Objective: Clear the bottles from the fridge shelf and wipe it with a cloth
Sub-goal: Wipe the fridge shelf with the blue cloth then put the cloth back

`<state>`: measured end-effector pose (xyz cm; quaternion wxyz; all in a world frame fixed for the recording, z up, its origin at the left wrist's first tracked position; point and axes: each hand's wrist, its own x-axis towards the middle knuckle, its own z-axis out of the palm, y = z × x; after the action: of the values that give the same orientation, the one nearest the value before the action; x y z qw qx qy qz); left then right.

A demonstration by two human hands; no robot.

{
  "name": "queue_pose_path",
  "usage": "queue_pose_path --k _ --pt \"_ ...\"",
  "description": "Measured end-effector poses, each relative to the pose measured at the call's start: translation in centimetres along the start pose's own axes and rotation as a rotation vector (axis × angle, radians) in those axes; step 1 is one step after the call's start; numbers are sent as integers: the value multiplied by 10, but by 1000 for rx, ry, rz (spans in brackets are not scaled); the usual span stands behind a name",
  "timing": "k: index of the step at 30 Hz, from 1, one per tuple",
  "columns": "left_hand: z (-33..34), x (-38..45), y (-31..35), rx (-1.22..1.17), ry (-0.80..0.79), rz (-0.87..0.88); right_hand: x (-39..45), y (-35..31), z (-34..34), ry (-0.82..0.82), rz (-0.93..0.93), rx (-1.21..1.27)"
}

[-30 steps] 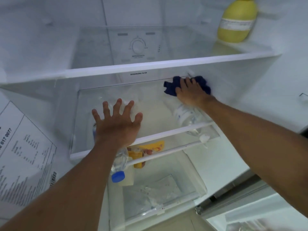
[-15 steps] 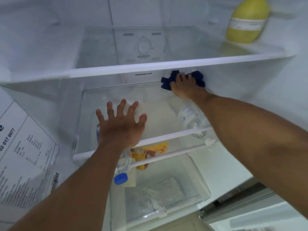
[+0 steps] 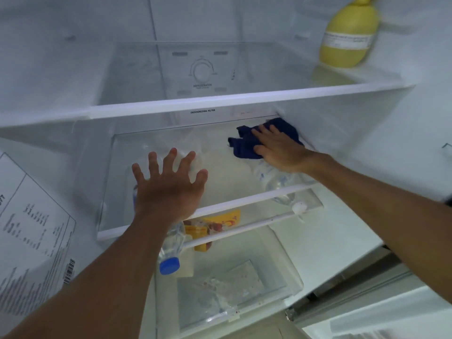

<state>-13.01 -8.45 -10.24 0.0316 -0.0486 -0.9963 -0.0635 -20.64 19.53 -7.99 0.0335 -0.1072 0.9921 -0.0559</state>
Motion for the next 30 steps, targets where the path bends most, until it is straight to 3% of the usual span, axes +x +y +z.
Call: queue_pose_path --k 2,6,11,14,21,25,28,30 --pt "1 1 1 -2 -8 5 -3 21 -6 -11 6 -72" --pt "1 1 0 0 -5 3 58 0 -9 23 251 16" --pt "-2 -1 3 -3 -5 3 1 -12 -9 -18 79 6" --pt "-3 -2 3 -2 -12 0 -55 -2 -4 -9 169 153" --pt "-3 -2 4 3 -9 -4 66 -11 -9 -25 334 84" --pt "-3 -3 3 10 -11 5 17 -34 -11 -21 152 44" --pt "-5 -2 4 -1 -29 -1 -24 -16 -12 -63 222 104" --pt "-6 -3 5 -4 -23 1 -12 -14 -20 2 328 102"
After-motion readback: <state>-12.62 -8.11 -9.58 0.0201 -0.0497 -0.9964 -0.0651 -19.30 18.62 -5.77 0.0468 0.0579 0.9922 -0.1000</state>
